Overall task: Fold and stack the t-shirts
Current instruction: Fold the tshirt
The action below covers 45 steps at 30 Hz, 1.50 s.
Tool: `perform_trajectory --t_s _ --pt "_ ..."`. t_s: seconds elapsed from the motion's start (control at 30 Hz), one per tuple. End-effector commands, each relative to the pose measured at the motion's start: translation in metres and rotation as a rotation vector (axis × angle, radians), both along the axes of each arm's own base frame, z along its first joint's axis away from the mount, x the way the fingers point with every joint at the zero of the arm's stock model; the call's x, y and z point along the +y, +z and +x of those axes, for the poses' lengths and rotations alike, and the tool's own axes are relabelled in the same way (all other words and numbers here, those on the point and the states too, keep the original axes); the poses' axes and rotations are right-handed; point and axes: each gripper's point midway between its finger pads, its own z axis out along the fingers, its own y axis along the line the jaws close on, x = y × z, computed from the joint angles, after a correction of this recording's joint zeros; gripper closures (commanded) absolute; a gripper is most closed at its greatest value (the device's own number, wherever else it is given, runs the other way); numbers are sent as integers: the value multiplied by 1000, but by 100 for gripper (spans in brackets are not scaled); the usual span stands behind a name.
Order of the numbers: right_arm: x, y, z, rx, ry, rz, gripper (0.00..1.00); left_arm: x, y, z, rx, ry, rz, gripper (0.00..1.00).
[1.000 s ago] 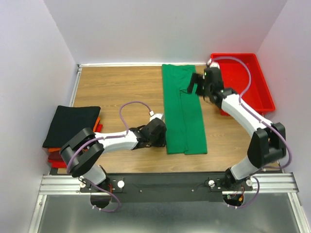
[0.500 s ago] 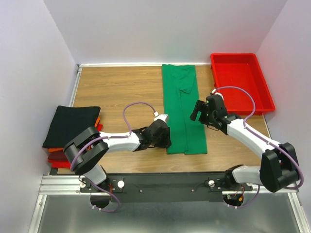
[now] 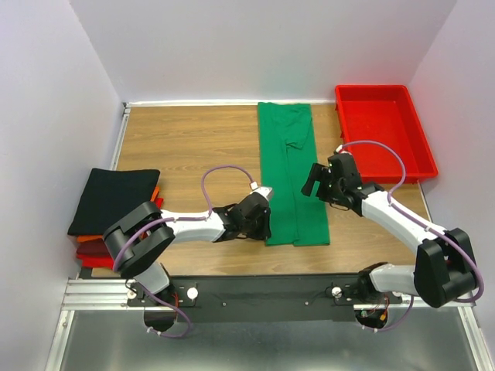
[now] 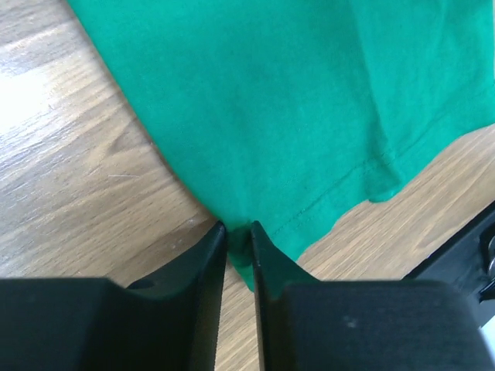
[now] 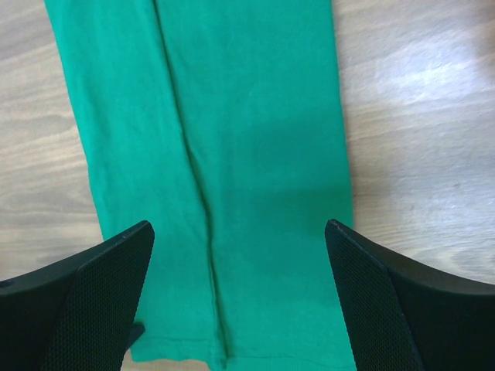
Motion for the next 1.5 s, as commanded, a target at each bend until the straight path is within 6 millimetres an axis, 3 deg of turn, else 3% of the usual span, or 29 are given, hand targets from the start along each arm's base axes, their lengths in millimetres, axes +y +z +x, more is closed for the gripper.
perform_trajectory --t_s 0.0,0.23,0.33,0.47,0.57,0.63,0.77,0.97,1.03,1.23,1.3,1.47 --pt "8 -19 -23 95 48 25 3 56 -45 -42 142 -66 252 73" --pt "35 -45 -72 186 132 9 6 88 -40 -55 174 -40 318 76" --pt "38 -49 -88 205 137 9 6 87 -34 -59 204 -30 299 79" --pt "28 -44 -102 204 106 15 6 94 -28 -57 210 28 299 87" --pt "19 -41 -118 228 79 27 7 87 -21 -64 237 15 235 93" --pt "14 -42 -127 250 70 31 8 86 -18 -65 236 13 220 93" --pt "25 -41 -147 335 111 92 19 87 -15 -67 227 11 201 93" --pt "17 -53 -181 464 108 103 25 85 -11 -68 227 24 168 94" --pt "16 -55 -188 490 110 113 32 84 -11 -69 235 20 165 94" --pt "18 -58 -202 547 131 121 40 81 -8 -66 219 17 151 94" --pt "19 -60 -203 550 134 120 46 82 -8 -67 220 17 152 94" --pt "25 -65 -209 560 142 134 50 84 -12 -69 228 17 158 96"
